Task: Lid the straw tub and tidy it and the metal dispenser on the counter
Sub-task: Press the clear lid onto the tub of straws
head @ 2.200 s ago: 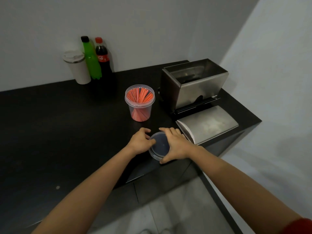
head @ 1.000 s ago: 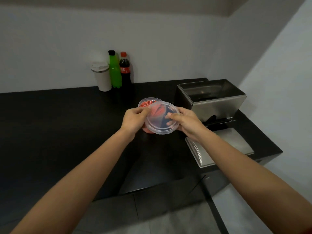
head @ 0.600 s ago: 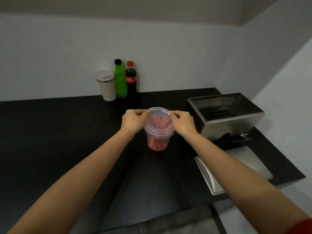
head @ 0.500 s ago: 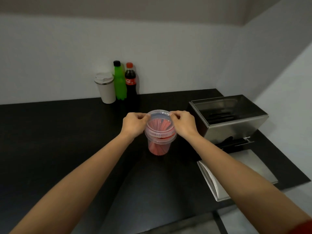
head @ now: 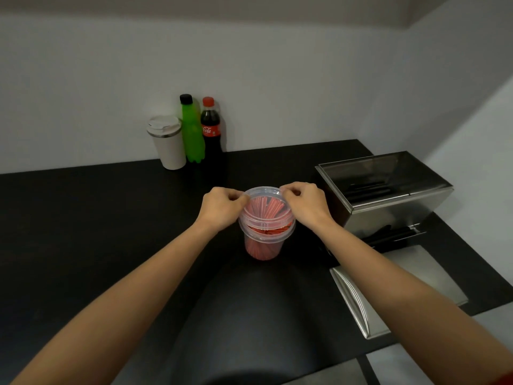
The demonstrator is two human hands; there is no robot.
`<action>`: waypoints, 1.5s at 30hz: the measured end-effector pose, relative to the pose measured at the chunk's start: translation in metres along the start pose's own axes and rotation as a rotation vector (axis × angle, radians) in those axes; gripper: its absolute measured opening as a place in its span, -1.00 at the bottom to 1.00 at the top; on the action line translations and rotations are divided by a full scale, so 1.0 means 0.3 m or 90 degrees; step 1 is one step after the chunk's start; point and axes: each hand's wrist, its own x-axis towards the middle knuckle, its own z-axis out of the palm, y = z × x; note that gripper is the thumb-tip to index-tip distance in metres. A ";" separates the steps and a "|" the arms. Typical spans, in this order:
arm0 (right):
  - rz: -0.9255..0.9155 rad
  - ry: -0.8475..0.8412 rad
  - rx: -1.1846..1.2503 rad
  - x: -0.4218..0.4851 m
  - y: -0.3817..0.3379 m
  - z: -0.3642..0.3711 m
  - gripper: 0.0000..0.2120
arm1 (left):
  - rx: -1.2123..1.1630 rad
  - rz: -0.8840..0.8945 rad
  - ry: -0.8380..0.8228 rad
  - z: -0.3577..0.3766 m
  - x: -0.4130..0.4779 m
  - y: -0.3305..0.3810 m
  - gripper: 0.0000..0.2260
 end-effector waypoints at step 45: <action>-0.226 -0.038 -0.156 -0.054 0.019 0.086 -0.57 | -0.057 0.126 0.128 0.134 -0.071 -0.050 -0.64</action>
